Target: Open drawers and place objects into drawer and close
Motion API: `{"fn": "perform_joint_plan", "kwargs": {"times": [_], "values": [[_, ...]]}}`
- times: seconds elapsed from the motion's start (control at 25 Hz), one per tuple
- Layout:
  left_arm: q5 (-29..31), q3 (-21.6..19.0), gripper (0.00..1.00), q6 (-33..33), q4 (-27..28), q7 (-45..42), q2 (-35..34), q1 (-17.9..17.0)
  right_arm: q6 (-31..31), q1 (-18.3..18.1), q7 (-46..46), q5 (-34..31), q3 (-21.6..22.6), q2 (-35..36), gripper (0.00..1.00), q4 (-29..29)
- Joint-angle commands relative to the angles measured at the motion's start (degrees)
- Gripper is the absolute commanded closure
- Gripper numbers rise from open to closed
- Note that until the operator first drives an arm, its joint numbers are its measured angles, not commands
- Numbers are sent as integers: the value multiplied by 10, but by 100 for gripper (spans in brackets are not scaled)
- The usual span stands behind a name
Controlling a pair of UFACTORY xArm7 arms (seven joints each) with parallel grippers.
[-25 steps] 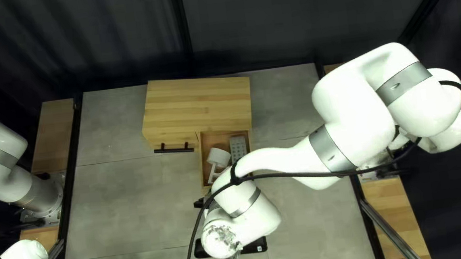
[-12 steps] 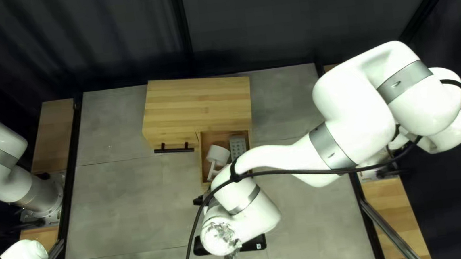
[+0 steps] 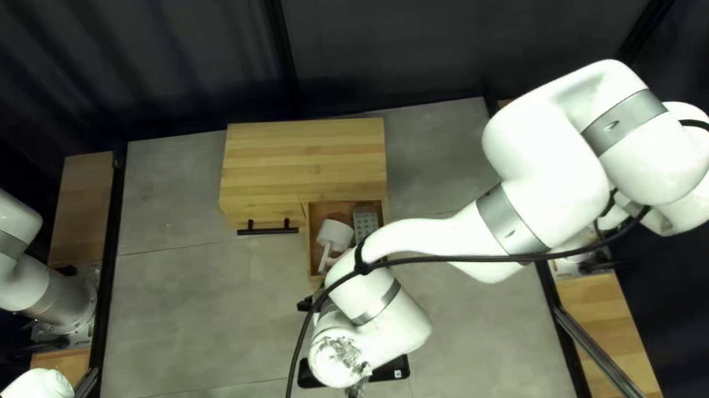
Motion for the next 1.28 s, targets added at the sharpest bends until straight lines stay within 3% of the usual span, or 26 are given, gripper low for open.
{"fn": "perform_joint_plan", "kwargs": {"times": [0.04, 1.28], "values": [[0, 0, 0, 0, 0, 0, 0, 0, 0, 0, 0, -1, -1, -2, 0, -2], [0, 0, 0, 0, 0, 0, 0, 0, -6, -8, -6, -3, -7, -9, 0, -4]]}}
